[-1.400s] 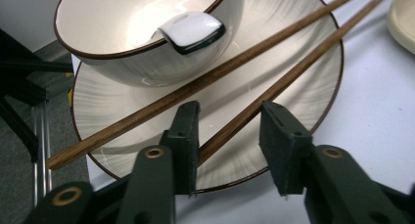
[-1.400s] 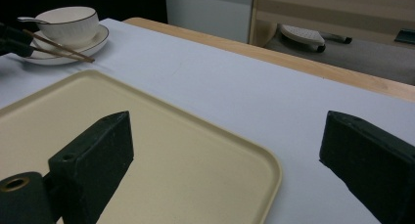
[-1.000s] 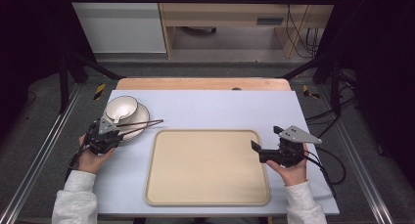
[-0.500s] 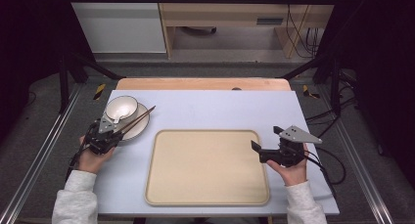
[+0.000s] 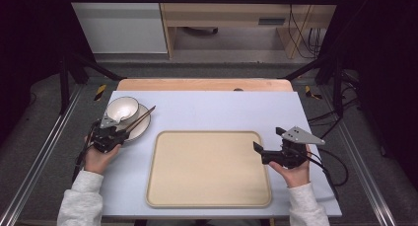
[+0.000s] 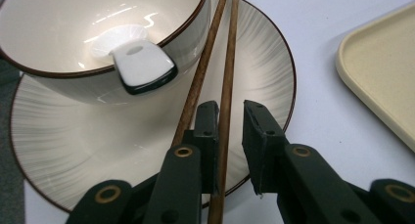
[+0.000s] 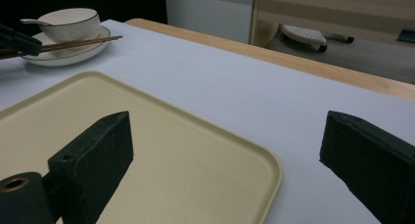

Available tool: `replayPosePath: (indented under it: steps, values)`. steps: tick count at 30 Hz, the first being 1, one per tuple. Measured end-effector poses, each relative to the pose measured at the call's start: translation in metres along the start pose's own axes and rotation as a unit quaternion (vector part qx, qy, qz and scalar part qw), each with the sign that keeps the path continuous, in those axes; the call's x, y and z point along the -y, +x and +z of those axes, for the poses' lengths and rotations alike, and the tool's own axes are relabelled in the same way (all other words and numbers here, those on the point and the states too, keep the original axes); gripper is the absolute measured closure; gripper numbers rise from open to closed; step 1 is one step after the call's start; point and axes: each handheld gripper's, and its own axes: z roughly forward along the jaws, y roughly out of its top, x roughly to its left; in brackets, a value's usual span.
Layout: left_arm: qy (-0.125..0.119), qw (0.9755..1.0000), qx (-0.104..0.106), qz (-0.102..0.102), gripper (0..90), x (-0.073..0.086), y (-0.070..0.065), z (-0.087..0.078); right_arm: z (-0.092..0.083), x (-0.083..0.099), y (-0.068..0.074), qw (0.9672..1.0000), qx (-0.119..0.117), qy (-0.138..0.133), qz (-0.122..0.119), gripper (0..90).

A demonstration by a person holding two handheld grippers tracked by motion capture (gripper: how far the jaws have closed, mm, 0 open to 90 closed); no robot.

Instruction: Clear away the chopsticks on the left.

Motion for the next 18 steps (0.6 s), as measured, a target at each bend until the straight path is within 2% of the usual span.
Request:
replayPosePath:
  steps: [1,5,7,10,15,18]
  values:
    - [0.005,1.0,0.001,0.001,76.2,-0.0004,0.0008,0.0017,0.0,0.0,0.0001,1.0,-0.001,0.0,0.001,5.9]
    - [0.003,0.9997,0.009,-0.023,78.3,0.0,0.0028,0.0091,0.0001,0.0,0.0001,1.0,-0.002,0.0,0.001,5.9]
    - [0.005,0.9996,0.011,-0.026,79.8,0.0002,0.0034,0.0111,0.0002,0.0,0.0,1.0,-0.001,0.0,0.001,5.9]
    - [0.005,0.9995,0.013,-0.027,81.0,-0.0001,0.0032,0.0109,0.0003,0.0001,0.0001,1.0,-0.001,0.001,0.001,5.9]
    - [0.012,0.9997,0.015,-0.017,84.4,-0.0018,0.001,0.0094,0.0004,0.0,0.0003,1.0,-0.001,0.001,0.001,5.9]
    - [0.005,0.9996,0.016,-0.024,84.5,-0.0029,-0.0006,0.0079,-0.0001,-0.0001,-0.0001,1.0,-0.001,0.001,0.002,5.8]
